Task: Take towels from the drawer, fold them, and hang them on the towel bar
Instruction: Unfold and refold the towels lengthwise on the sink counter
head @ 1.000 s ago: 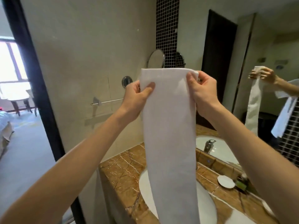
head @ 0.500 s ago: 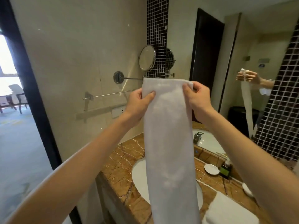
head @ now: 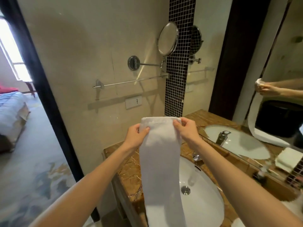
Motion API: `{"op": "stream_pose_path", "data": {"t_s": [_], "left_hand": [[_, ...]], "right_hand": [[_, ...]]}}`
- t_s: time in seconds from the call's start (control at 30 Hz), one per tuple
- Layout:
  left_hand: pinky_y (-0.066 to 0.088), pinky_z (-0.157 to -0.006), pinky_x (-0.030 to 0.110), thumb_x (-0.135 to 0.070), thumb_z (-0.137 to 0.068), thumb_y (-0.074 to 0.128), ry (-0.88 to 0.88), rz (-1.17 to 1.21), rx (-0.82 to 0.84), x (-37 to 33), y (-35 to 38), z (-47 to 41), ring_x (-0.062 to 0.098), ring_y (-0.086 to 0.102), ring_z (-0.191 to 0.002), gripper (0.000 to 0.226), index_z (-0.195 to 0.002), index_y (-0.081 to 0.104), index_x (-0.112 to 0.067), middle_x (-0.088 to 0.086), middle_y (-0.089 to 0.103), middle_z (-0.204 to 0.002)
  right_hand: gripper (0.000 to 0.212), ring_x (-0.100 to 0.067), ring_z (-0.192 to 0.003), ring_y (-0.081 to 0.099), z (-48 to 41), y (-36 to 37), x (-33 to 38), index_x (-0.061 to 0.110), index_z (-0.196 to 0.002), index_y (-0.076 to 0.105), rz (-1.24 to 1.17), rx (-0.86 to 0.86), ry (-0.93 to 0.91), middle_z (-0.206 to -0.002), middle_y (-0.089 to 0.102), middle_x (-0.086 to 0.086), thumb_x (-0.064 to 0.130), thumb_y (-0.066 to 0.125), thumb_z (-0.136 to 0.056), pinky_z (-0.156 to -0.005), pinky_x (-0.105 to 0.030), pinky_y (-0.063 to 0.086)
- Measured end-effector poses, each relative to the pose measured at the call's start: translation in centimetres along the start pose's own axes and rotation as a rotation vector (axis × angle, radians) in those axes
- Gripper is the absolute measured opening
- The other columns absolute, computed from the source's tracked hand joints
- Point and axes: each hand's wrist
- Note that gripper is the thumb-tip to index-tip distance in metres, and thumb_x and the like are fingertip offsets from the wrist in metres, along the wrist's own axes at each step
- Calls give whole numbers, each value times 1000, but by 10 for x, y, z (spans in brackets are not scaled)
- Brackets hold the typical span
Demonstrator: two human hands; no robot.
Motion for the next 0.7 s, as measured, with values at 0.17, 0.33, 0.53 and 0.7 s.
{"op": "stream_pose_path", "data": {"t_s": [0.17, 0.33, 0.53, 0.7], "left_hand": [[45, -50, 14, -12, -89, 62, -27, -68, -64, 35, -3, -17, 6, 56, -61, 15, -76, 64, -18, -4, 63, -71], [49, -56, 20, -13, -90, 62, -98, -48, -82, 63, -9, -28, 7, 61, -64, 14, -79, 65, -19, -3, 67, -75], [49, -68, 35, -17, -91, 60, -196, -100, -127, 103, -21, -45, 19, 60, -76, 9, -85, 66, -18, 12, 68, -88], [39, -53, 21, -14, -89, 60, -225, -148, -154, 139, -31, -65, 11, 50, -63, 12, -85, 67, -5, 4, 62, -73]], "right_hand": [[23, -17, -77, 55, -27, 22, -38, 2, -93, 68, 47, 55, 53, -85, 65, -11, 23, 59, -94, -68, -34, 46], [25, -16, -75, 54, -48, 49, -65, 5, -89, 69, 45, 98, 101, -83, 65, -12, 27, 58, -94, -66, -30, 45], [27, -15, -68, 49, -71, 82, -98, 4, -86, 67, 61, 153, 149, -74, 59, -5, 28, 58, -92, -58, -30, 41], [29, -16, -69, 44, -89, 113, -130, -4, -90, 64, 66, 191, 236, -75, 53, -7, 23, 56, -93, -61, -32, 36]]}}
Point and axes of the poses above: each hand's wrist, its own z-axis away from the middle knuckle, its own y-axis out of the palm, x = y × z
